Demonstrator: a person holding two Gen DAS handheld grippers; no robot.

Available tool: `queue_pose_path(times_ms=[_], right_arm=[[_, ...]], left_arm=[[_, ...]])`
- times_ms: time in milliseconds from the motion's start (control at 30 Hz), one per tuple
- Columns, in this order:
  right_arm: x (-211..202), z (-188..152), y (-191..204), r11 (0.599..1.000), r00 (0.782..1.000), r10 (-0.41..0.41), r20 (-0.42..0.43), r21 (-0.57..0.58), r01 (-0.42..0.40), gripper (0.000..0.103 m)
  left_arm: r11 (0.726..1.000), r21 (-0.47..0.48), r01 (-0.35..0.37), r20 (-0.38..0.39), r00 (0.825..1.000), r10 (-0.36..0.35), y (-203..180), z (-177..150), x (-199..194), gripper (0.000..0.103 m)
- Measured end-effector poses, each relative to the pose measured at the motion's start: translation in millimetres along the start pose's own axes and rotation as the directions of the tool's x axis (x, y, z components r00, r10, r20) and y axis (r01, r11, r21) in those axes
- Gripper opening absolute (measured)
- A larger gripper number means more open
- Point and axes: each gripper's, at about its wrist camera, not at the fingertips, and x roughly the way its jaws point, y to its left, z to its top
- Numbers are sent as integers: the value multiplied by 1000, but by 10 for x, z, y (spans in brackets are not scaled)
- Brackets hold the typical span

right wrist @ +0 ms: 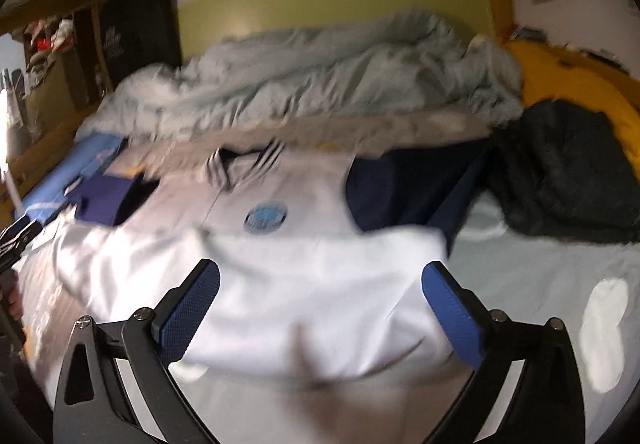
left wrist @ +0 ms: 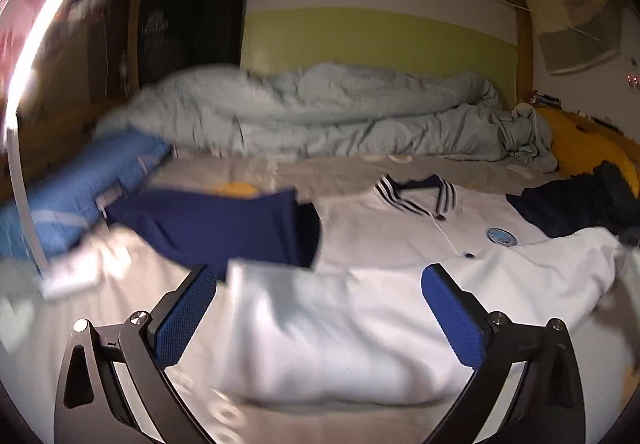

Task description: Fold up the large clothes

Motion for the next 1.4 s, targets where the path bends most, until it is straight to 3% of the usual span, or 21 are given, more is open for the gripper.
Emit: queue_pose_path(times_ms=[100,167,233,333,400,533,667,800,1033,1200,1400], right_arm=[[129,-168,47,1000,997,-8,-79,7,8,100],[264,-229,10,1000,991,-21,-132,10,23,84],[440,-272,-59,999,977,-26,-211,28,33,75],[687,-389,-187,994,937,-71,-341,49,93,74],[731,-428,-241,994,931,-42,-363,83,77,74],[640,-381,-213,995,948,-58,-313,64,82,72],[380,-265,-22,993,980,-116,-161,-41,110,69],[165,-168,139,993,996,-81,-34,-91,77,69],[-4,-129,300,993,997,-24,74,-116,32,70],[-54,-133,329,986,986,-106,132,-113,121,78],[-85,-118,320,986,984,-102,146,-117,120,87]], left_arm=[[998,2,59,-85,995,-59,-181,-138,121,103],[997,35,65,-103,993,-61,-290,-210,191,103],[997,59,56,-134,990,-48,-345,-267,299,103],[998,59,16,-214,977,-3,-329,-408,531,103],[998,56,-25,-268,963,39,-280,-518,668,103],[1000,20,-25,-318,948,30,-206,-625,792,103],[1000,-4,-10,-295,955,8,-197,-559,708,103],[1000,-11,-1,-269,963,-2,-201,-464,608,103],[1000,-23,3,-231,973,-9,-178,-355,451,103],[1000,-30,2,-224,975,-8,-149,-311,435,103],[1000,-26,-6,-221,975,0,-119,-295,440,103]])
